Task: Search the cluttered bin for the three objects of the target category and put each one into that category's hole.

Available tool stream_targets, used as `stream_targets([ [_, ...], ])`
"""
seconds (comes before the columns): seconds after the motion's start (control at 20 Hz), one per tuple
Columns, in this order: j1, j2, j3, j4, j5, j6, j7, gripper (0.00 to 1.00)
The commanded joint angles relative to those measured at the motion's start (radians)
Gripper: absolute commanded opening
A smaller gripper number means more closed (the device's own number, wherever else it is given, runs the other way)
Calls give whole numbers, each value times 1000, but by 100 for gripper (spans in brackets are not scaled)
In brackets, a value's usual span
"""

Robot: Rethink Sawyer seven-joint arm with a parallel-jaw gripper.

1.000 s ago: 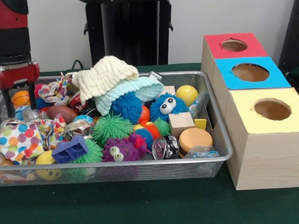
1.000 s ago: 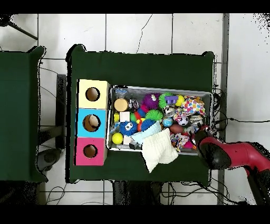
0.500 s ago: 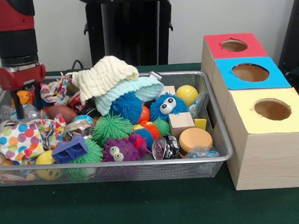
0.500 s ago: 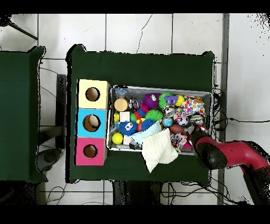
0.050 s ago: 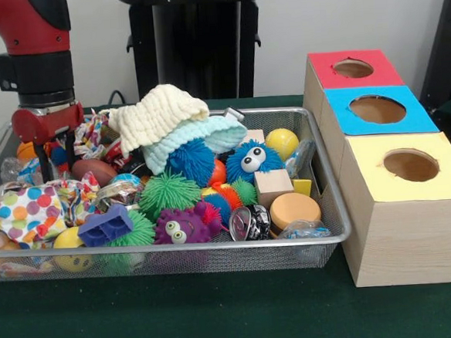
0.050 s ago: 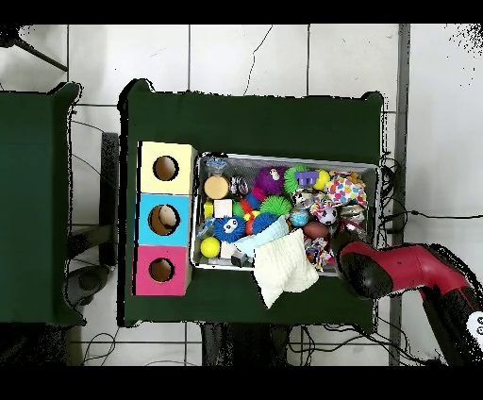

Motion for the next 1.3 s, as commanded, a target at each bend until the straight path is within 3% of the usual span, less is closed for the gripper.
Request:
stream_targets([
  [0.05, -4, 45, 9, -4, -70, -12, -237, 100],
  [1.3, -3, 41, 14, -1, -75, -12, -231, 100],
])
